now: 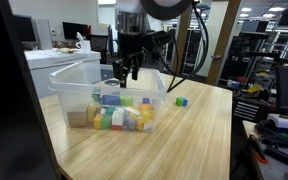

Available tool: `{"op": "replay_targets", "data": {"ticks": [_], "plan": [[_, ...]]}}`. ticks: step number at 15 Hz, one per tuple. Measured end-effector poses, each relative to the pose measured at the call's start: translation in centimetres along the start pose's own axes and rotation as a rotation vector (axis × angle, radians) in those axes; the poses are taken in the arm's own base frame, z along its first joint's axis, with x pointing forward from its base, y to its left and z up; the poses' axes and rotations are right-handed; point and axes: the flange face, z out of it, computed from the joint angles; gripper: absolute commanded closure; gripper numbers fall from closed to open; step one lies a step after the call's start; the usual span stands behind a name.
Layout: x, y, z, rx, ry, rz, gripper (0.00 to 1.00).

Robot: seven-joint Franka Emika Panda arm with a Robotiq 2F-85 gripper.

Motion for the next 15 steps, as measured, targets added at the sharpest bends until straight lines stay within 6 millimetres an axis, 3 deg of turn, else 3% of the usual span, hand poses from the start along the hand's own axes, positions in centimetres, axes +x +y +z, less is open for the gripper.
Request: {"op": "replay_targets", "data": {"ticks": [7,15], "plan": [[-1.8,1.1,2.5,-0.023,-0.062,-0.005,0.00],[-0.9,1.4,5.3,-0.043,-0.067,-0.017,0.00]]}}
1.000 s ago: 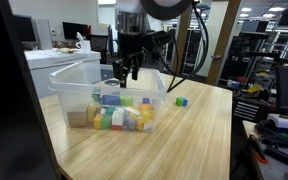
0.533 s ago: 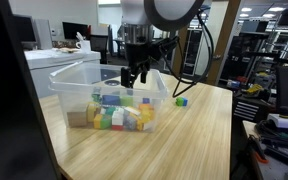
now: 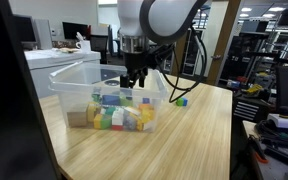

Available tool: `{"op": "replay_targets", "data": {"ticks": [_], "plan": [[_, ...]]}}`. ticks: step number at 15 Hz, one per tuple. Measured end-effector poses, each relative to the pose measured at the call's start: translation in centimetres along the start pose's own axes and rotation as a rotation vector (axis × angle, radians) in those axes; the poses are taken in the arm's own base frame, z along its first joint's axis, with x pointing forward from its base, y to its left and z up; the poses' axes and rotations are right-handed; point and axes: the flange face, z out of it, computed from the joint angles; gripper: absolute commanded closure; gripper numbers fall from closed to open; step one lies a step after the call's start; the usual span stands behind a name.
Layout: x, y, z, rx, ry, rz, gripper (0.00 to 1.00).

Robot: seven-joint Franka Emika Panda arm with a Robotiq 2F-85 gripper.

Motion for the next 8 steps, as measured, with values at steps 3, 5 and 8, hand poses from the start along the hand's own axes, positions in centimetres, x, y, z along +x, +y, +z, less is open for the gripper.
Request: {"op": "replay_targets", "data": {"ticks": [3,5,8], "plan": [[0.6,-0.5,1.2,0.002,-0.001,-0.005,0.00],[0.9,-0.7,1.9,0.001,-0.005,-0.007,0.00],[1.2,-0.5,2.8,-0.004,-0.014,-0.005,0.00]]}}
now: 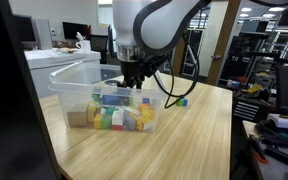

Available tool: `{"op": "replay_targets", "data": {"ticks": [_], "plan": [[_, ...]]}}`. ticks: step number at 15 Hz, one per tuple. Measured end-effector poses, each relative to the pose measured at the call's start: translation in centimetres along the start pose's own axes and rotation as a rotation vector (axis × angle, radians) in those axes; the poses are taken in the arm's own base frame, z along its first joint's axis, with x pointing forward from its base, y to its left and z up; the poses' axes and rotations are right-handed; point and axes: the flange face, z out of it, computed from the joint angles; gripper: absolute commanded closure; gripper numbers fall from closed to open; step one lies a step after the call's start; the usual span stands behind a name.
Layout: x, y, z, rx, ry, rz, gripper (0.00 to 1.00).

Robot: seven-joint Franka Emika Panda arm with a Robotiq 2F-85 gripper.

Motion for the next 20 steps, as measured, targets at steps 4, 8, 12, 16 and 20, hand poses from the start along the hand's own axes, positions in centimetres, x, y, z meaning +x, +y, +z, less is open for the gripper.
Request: {"op": "replay_targets", "data": {"ticks": [4,8,12,16,20], "plan": [[0.20,-0.06,0.27,-0.001,0.000,-0.008,0.35],[0.15,-0.31,0.49,-0.001,-0.003,-0.017,0.64],[0.09,-0.43,0.71,-0.001,-0.007,-0.019,0.91],[0.03,-0.44,0.84,-0.001,-0.010,-0.019,0.84],[-0.09,-0.30,1.02,-0.003,-0.015,-0.018,0.59]]}}
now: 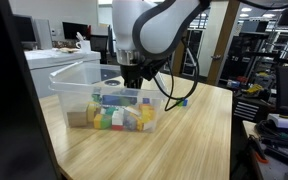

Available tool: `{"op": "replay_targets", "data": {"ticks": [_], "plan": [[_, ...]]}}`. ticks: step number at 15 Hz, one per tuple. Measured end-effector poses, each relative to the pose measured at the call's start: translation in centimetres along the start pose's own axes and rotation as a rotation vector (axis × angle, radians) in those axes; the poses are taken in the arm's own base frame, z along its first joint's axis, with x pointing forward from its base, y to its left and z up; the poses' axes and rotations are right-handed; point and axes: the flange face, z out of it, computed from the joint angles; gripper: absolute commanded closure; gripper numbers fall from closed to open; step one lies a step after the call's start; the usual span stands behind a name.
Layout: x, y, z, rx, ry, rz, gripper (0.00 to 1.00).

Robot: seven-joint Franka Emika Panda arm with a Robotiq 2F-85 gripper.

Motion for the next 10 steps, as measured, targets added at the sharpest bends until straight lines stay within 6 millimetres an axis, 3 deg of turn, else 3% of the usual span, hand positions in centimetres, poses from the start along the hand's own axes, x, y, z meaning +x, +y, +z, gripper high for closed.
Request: {"op": "replay_targets", "data": {"ticks": [8,10], "plan": [[-0.41,0.75,0.67,-0.007,-0.015,0.010,0.05],[-0.42,0.79,0.70,-0.008,-0.015,0.010,0.00]]}}
